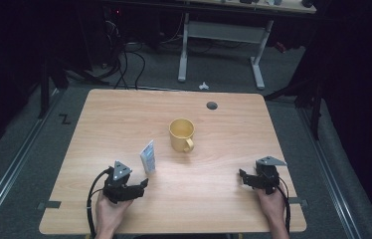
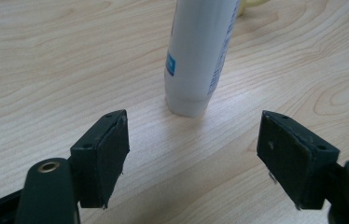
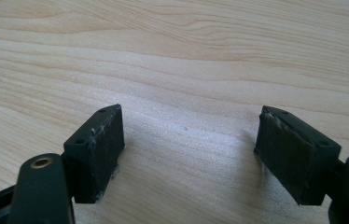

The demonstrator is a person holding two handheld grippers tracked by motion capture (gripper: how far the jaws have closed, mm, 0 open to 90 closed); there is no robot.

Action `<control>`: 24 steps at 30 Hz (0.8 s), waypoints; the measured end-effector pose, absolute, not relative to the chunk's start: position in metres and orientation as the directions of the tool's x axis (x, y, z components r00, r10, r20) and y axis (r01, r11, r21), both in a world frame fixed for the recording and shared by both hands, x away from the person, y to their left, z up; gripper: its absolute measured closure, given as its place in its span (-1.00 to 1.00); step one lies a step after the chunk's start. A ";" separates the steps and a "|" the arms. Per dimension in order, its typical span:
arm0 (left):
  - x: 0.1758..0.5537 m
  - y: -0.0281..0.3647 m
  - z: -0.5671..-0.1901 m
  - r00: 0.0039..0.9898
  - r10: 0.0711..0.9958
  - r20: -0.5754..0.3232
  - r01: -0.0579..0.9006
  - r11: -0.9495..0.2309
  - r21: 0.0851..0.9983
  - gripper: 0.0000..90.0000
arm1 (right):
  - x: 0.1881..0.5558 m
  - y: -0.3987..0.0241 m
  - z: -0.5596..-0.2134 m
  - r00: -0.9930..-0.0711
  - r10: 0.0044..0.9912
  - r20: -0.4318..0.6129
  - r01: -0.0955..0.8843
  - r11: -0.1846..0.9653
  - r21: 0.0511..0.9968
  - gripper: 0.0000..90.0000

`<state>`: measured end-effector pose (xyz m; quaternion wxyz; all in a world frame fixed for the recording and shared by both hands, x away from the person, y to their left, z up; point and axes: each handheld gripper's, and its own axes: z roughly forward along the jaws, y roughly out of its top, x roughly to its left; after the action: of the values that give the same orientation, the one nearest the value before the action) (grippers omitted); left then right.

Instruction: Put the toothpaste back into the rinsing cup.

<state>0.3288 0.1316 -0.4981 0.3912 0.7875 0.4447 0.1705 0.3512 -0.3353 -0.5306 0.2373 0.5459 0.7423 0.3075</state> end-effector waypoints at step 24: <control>0.340 0.122 -0.488 0.532 0.842 -0.091 0.562 -0.271 0.782 -0.41 | 0.351 -0.336 -0.531 -0.293 0.956 -0.017 0.664 0.216 0.716 -0.48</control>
<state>0.3405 0.1216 -0.4884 0.4015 0.7778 0.4510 0.1745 0.3511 -0.3355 -0.5306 0.2371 0.5455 0.7427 0.3076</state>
